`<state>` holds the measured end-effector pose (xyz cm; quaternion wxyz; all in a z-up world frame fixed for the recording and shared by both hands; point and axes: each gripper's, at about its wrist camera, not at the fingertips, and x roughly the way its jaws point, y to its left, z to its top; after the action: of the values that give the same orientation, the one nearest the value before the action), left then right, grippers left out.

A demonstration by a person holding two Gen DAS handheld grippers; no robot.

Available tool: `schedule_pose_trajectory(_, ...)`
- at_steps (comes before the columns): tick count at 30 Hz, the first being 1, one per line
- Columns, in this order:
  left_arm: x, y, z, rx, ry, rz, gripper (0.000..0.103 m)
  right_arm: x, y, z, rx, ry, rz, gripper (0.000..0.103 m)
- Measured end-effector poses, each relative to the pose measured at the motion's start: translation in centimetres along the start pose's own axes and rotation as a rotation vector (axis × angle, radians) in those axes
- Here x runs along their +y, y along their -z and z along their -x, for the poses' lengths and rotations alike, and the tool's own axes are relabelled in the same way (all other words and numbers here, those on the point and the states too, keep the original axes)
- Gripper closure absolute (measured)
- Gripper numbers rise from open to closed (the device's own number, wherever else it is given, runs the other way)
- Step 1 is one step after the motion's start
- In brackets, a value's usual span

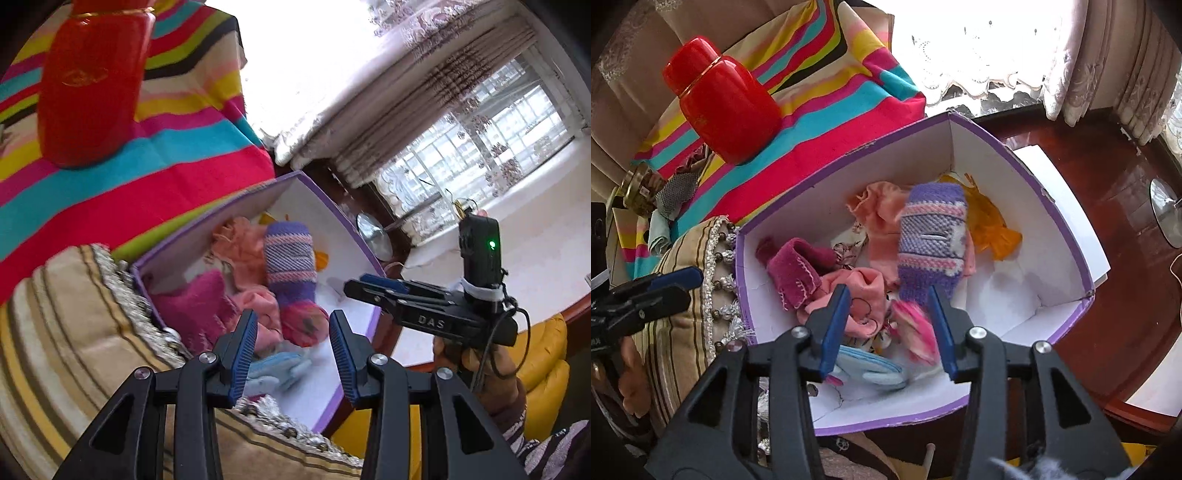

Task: Organize soft objects
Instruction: 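Move both tools back to the pile beside the glass jar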

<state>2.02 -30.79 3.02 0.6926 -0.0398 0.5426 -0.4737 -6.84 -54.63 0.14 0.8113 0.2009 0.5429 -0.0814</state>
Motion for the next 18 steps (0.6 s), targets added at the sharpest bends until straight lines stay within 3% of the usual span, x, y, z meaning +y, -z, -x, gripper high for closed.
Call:
schedule_pose_trajectory(12,3.7,-0.6,5.5,-0.236,-0.259,-0.022,0.06,5.8,-1.2,-0.5,-0.034,0.011,0.154,0.055)
schedule_pose_trajectory(18,8.3,0.0,10.3,-0.345,-0.342,0.067,0.059,10.4,-1.8,-1.5,-0.029,-0.051,0.242,0.055)
